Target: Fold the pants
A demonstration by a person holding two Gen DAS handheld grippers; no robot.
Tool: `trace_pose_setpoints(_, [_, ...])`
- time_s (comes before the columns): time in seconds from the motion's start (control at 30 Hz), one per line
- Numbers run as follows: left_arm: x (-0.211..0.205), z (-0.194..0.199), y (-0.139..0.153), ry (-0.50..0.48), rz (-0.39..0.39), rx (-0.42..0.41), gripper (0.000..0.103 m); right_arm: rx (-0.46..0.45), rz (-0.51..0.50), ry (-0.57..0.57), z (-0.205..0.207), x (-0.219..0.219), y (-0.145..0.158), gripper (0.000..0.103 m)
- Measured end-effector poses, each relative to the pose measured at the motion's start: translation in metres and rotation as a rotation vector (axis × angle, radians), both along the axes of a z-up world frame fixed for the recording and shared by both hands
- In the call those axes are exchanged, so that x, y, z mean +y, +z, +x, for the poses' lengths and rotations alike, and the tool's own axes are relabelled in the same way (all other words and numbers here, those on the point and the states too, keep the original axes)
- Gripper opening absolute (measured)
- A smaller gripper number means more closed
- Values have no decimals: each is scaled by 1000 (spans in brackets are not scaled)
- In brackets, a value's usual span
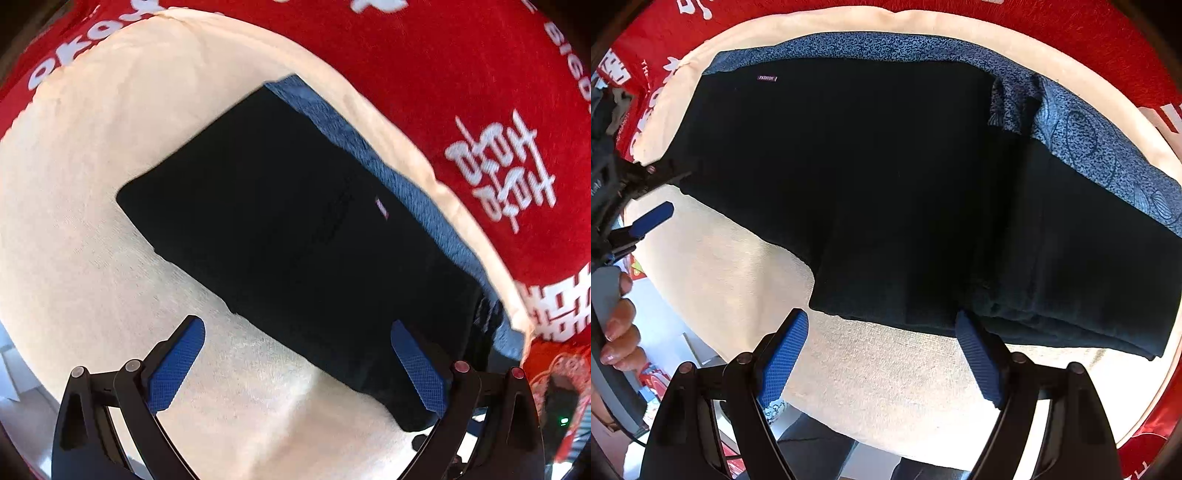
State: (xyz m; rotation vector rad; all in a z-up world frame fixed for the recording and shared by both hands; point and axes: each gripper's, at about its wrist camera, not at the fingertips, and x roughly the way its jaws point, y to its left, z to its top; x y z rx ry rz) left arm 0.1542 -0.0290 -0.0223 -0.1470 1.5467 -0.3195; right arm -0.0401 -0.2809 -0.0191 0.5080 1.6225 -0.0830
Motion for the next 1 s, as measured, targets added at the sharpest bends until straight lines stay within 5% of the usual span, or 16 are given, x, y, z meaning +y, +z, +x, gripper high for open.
trace_pose_setpoints(0.3, [57, 21, -12, 181, -203, 11, 101, 0, 1, 6, -3, 6, -3, 88])
trace_pose_setpoints(0.6, [65, 29, -43, 268, -410, 43, 101, -14, -5, 29, -5, 10, -4, 92])
trace_pose_setpoints(0.83, [42, 41, -26, 209, -396, -28, 101, -20, -5, 37, -13, 28, -9, 92])
trace_pose_setpoints(0.9, [30, 44, -26, 149, -341, -61, 101, -24, -2, 39, -11, 28, -9, 92])
trace_pose_setpoints(1.0, [24, 52, -49, 154, -264, 2, 101, -26, -5, 52, -11, 29, -8, 93])
